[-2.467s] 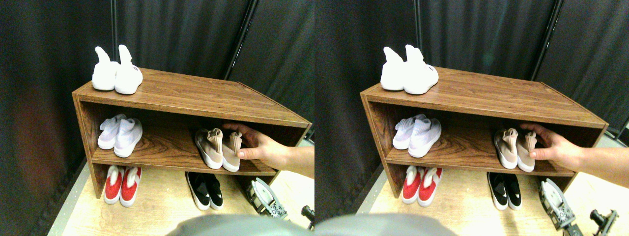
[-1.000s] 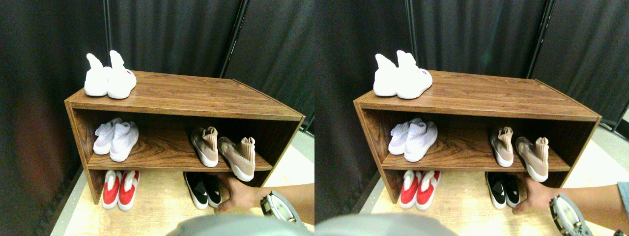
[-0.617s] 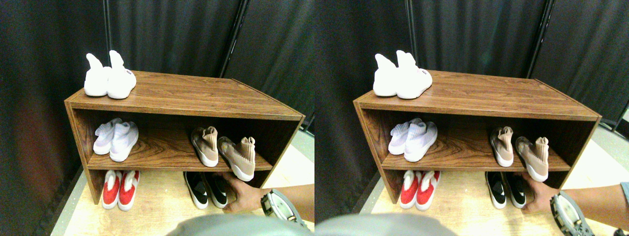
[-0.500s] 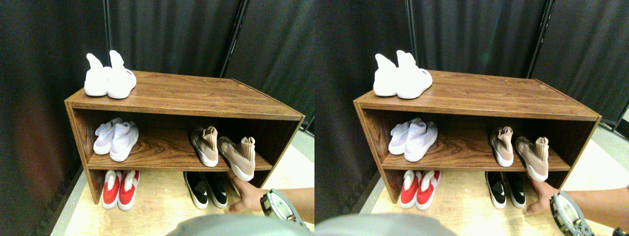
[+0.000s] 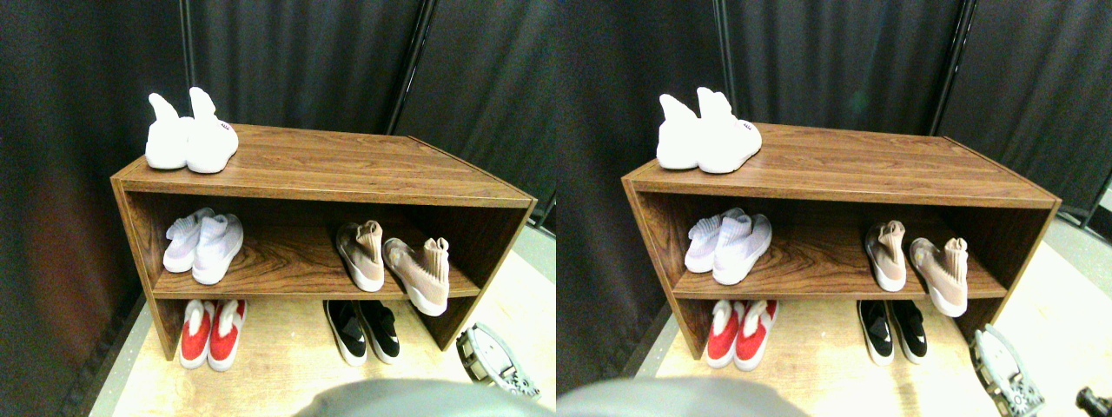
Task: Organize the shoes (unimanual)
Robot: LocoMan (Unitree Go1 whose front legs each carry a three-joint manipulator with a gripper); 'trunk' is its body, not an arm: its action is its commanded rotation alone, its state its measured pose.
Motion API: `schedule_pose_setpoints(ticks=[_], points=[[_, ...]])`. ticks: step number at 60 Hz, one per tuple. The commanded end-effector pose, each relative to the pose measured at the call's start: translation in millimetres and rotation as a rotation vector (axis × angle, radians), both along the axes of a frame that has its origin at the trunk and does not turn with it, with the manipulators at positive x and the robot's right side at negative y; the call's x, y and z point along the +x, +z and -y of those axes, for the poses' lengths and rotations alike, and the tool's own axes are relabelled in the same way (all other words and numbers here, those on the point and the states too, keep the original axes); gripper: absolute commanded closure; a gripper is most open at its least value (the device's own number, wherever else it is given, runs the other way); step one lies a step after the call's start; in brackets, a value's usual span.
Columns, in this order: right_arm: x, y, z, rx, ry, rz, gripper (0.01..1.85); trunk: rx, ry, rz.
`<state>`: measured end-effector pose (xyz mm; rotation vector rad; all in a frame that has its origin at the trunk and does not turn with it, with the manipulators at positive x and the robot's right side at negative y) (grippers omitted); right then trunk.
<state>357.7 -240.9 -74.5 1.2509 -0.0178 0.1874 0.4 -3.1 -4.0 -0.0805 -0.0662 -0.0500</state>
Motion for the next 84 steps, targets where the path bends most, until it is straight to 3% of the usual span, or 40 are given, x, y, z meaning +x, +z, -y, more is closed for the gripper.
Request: schedule_pose_setpoints(ticks=[1, 2, 5, 7, 10, 12, 32, 58, 84], points=[[-2.1, 10, -3, 0.000, 0.001, -0.012, 1.37, -0.013, -0.002, -0.002], [-2.6, 10, -3, -0.010, -0.003, -0.018, 1.13, -0.013, -0.002, -0.003], [-2.7, 10, -2, -0.004, 0.006, -0.039, 0.64, -0.013, -0.002, -0.003], [-2.5, 10, -2, -0.003, 0.006, -0.039, 0.58, -0.013, -0.002, -0.003], [-1.9, 10, -3, -0.014, -0.011, -0.027, 0.28, -0.012, -0.003, -0.005], [-0.5, 10, -3, -0.024, -0.018, -0.015, 0.20, -0.012, -0.003, -0.005], [21.8, 7, 2, -0.021, -0.063, 0.010, 0.23, -0.010, -0.010, -0.010], [71.7, -9, 8, 0.117, -0.074, -0.118, 0.34, -0.016, -0.004, -0.021], [95.4, -22, 6, 0.145, -0.121, -0.178, 0.35, -0.022, 0.010, -0.017]])
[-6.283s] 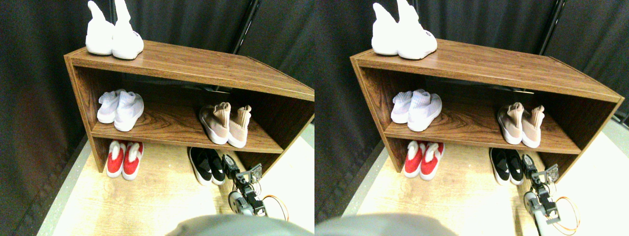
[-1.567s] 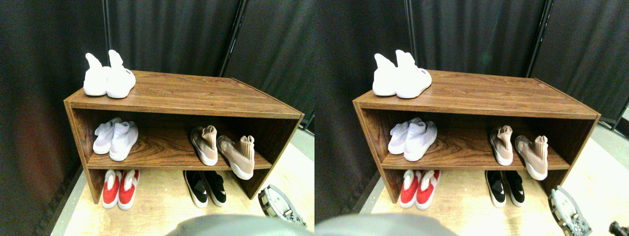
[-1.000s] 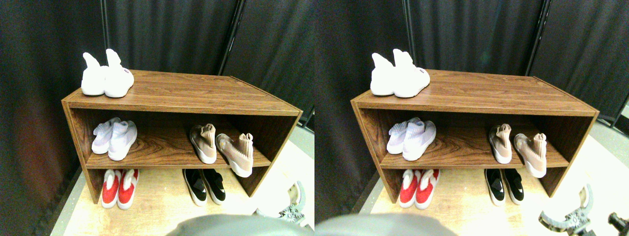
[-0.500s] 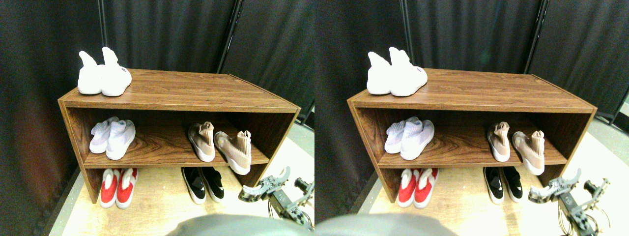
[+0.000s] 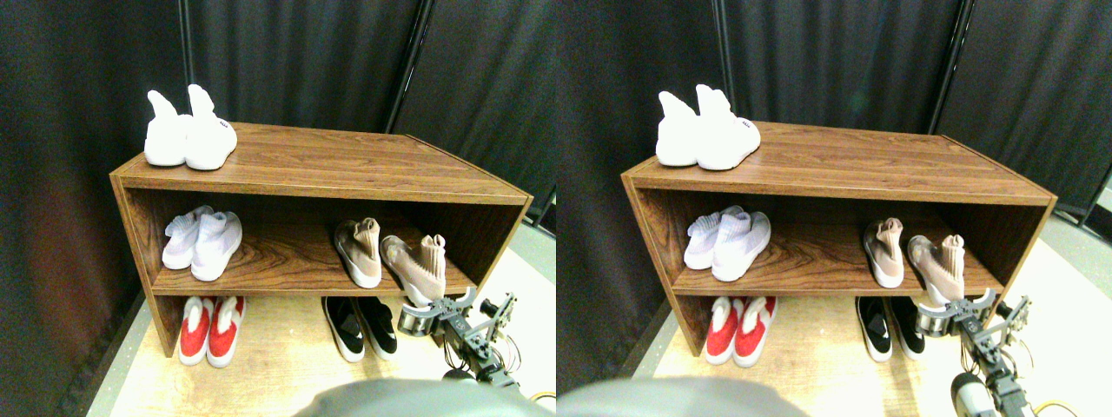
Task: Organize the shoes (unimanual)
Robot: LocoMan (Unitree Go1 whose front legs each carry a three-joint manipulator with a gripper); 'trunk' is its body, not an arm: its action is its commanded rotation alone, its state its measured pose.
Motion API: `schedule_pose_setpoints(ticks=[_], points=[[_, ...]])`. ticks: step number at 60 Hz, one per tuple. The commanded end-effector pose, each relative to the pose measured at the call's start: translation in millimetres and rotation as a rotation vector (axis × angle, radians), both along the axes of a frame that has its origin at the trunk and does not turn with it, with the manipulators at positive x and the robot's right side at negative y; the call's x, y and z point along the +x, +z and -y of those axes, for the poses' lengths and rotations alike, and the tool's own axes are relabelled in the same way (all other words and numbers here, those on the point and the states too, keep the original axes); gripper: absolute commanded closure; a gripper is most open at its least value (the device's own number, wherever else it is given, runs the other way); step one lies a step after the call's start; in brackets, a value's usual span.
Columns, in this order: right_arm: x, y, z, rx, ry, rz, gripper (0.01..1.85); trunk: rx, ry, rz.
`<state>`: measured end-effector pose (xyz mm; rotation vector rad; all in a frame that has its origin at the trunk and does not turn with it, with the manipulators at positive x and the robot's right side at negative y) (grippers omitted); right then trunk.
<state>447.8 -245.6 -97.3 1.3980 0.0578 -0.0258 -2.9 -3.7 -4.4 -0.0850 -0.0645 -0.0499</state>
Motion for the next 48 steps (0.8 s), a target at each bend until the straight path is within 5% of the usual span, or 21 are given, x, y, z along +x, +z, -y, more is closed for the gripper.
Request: schedule_pose_setpoints(ticks=[1, 48], points=[[5.3, 1, 1, 0.004, -0.010, 0.005, 0.35, -0.017, 0.010, -0.015], [29.2, -8, -9, -0.010, -0.015, -0.044, 0.46, -0.032, 0.023, -0.011]])
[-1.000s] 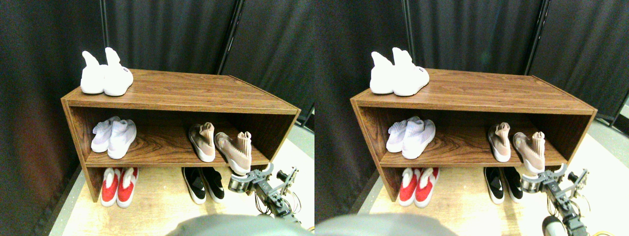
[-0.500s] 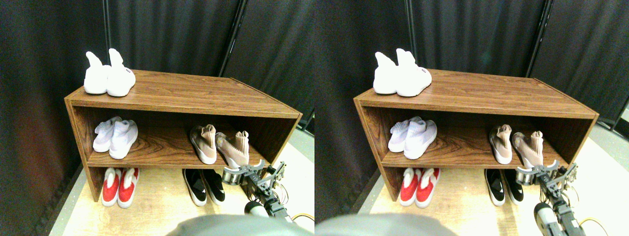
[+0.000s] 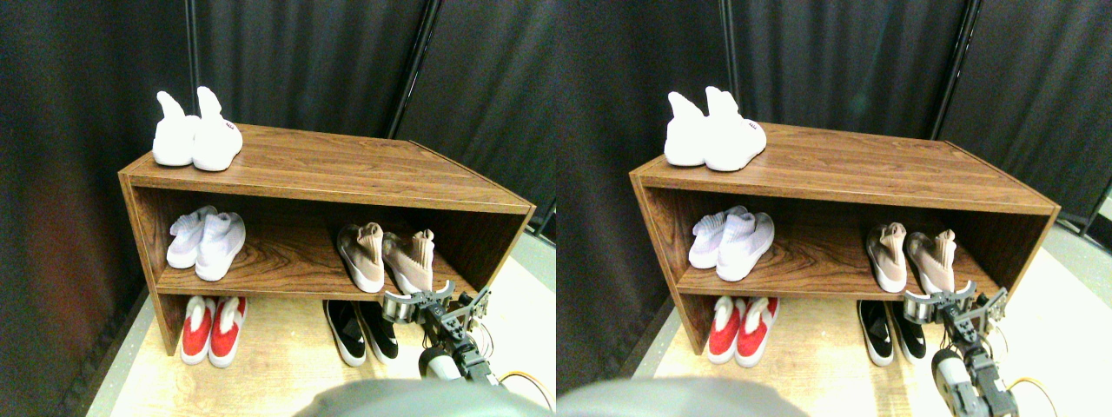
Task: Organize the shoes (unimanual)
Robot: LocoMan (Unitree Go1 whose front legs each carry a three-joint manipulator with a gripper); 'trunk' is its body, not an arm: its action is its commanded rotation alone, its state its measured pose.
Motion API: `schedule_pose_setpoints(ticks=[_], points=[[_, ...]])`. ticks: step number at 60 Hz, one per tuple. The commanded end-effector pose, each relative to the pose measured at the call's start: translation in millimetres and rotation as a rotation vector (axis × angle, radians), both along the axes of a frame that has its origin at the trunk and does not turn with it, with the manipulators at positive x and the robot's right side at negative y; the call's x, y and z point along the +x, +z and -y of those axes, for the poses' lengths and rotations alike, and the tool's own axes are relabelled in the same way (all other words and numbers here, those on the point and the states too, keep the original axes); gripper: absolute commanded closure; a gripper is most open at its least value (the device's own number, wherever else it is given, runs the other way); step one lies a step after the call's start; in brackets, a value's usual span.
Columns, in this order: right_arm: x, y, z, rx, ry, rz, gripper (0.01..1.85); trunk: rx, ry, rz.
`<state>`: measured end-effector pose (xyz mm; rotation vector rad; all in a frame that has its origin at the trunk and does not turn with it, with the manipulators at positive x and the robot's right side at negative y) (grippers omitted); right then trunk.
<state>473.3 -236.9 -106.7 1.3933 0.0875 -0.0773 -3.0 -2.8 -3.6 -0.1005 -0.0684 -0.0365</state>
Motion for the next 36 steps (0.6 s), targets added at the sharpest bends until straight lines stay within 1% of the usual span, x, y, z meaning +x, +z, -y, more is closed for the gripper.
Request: schedule_pose_setpoints(ticks=[1, 10, 27, 31, 32, 36], points=[[3.6, 1, 0, -0.006, 0.004, 0.007, 0.46, -0.016, 0.010, -0.014], [2.6, 1, 2, -0.003, 0.005, 0.009, 0.49, -0.015, 0.007, -0.011], [3.4, 1, 5, 0.007, -0.015, 0.009, 0.46, -0.012, 0.006, -0.008], [0.1, 2, 6, -0.004, -0.017, 0.013, 0.50, -0.012, 0.006, -0.008], [0.1, 2, 6, -0.004, -0.017, 0.013, 0.50, -0.008, 0.003, -0.005], [-9.7, 6, 7, -0.015, -0.005, 0.026, 0.46, -0.006, 0.002, -0.007]])
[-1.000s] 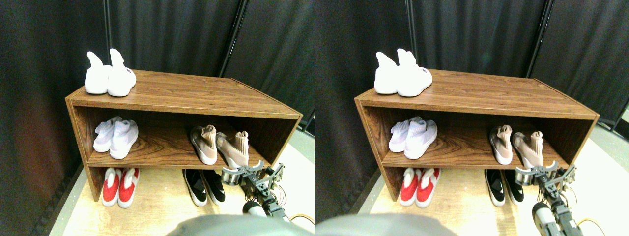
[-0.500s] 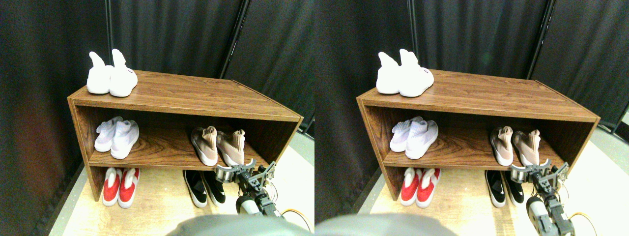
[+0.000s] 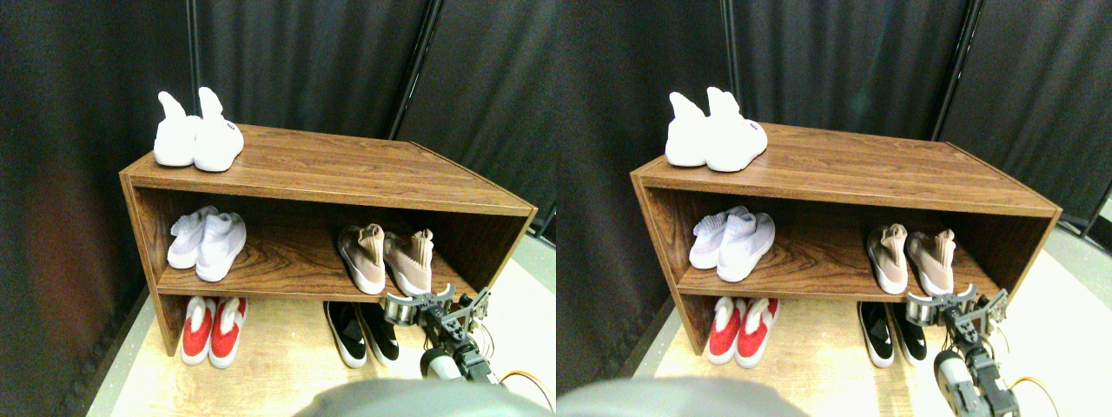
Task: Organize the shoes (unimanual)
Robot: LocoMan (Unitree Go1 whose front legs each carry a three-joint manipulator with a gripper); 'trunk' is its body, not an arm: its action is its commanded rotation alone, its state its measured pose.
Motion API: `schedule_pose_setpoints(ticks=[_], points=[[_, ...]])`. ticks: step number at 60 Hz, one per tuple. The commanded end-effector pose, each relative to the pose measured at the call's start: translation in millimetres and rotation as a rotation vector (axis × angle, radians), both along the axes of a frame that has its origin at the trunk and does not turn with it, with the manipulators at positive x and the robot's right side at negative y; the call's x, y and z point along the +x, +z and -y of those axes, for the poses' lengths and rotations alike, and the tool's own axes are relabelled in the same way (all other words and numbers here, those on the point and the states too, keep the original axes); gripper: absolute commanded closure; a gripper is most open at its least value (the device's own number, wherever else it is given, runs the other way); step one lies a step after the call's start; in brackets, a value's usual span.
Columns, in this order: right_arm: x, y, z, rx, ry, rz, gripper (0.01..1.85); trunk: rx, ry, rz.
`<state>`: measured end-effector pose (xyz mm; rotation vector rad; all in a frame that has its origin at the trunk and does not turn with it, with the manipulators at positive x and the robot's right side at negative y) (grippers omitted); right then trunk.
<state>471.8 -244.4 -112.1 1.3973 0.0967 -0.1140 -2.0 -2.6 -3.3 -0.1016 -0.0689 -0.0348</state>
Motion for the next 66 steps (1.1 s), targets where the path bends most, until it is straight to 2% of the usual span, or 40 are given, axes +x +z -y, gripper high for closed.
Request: schedule_pose_setpoints(ticks=[1, 4, 7, 11, 15, 20, 24, 34, 36, 38, 39, 40, 41, 45, 49, 55, 63, 66], points=[[-8.2, 11, -1, -0.019, 0.016, 0.054, 0.46, -0.005, 0.000, -0.007], [-17.0, 16, 1, -0.025, 0.037, 0.064, 0.33, -0.005, 0.000, -0.007], [-23.2, 19, 2, -0.026, 0.046, 0.076, 0.29, -0.003, -0.002, -0.005], [-32.6, 23, 4, -0.041, 0.057, 0.096, 0.37, -0.002, -0.003, -0.003], [-40.6, 27, 8, -0.039, 0.059, 0.108, 0.38, 0.000, -0.005, -0.005], [-55.0, 34, 15, -0.060, 0.097, 0.153, 0.39, 0.004, -0.010, -0.008], [-62.1, 38, 20, -0.060, 0.091, 0.160, 0.38, 0.008, -0.015, -0.008], [-82.0, 50, 32, -0.129, 0.038, 0.222, 0.76, 0.009, -0.018, -0.006], [-86.1, 53, 34, -0.128, 0.009, 0.239, 0.83, 0.011, -0.019, -0.008], [-90.0, 56, 36, -0.135, -0.035, 0.258, 1.00, 0.011, -0.019, -0.008], [-90.0, 56, 36, -0.135, -0.035, 0.258, 1.00, 0.011, -0.021, -0.009], [-91.2, 59, 42, -0.141, -0.034, 0.287, 1.27, 0.011, -0.021, -0.009], [-91.2, 59, 42, -0.141, -0.034, 0.287, 1.27, 0.011, -0.021, -0.008], [-86.7, 65, 55, -0.144, -0.039, 0.316, 1.78, 0.012, -0.023, -0.008], [-84.9, 69, 60, -0.154, -0.087, 0.354, 1.80, 0.012, -0.022, -0.006], [-80.3, 74, 65, -0.126, -0.116, 0.360, 1.80, 0.011, -0.022, -0.008], [-69.6, 74, 68, -0.157, -0.123, 0.362, 1.80, 0.010, -0.019, -0.007], [-60.8, 73, 68, -0.155, -0.120, 0.358, 1.80, 0.009, -0.016, -0.006]])
